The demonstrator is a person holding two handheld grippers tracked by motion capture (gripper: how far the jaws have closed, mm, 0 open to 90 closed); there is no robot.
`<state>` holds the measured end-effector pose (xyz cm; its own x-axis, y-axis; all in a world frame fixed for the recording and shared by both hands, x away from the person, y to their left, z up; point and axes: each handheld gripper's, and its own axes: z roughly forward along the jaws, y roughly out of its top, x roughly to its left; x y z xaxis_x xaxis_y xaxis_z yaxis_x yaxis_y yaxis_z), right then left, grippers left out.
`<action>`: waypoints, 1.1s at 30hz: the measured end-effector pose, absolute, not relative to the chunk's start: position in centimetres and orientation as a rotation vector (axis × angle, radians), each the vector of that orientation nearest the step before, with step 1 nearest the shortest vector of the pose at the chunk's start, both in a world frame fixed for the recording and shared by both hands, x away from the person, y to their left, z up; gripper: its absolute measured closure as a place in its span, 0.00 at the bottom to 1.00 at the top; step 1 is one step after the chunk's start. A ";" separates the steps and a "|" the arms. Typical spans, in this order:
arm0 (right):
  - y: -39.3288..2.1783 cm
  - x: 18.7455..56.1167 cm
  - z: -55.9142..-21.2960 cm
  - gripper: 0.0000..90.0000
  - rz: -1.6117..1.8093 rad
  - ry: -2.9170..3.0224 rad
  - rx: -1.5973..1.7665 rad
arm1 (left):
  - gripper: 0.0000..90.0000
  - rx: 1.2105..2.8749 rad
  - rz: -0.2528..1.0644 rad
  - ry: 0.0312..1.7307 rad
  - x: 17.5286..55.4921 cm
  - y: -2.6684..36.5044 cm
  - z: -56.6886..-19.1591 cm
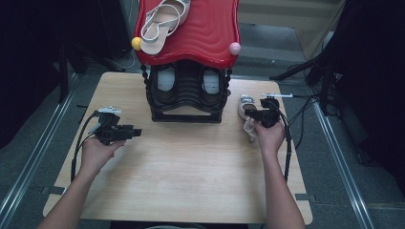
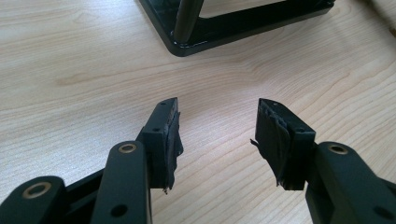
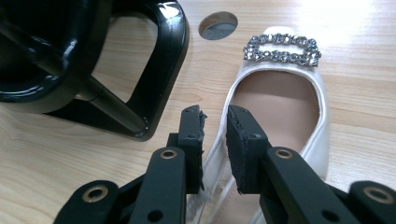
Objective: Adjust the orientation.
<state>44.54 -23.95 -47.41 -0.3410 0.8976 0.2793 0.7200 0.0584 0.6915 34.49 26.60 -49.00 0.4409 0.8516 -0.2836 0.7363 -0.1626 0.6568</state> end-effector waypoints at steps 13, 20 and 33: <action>-23.0 45.5 -49.0 0.86 1.053 2.127 1.687 | 0.56 1.929 0.199 1.337 34.5 26.6 -49.0; -23.4 45.6 -49.0 0.91 1.009 2.121 1.757 | 0.56 1.926 0.204 1.337 34.4 26.6 -49.0; -23.9 45.5 -48.9 0.97 1.029 2.127 1.758 | 0.56 1.928 0.200 1.337 34.5 26.6 -49.1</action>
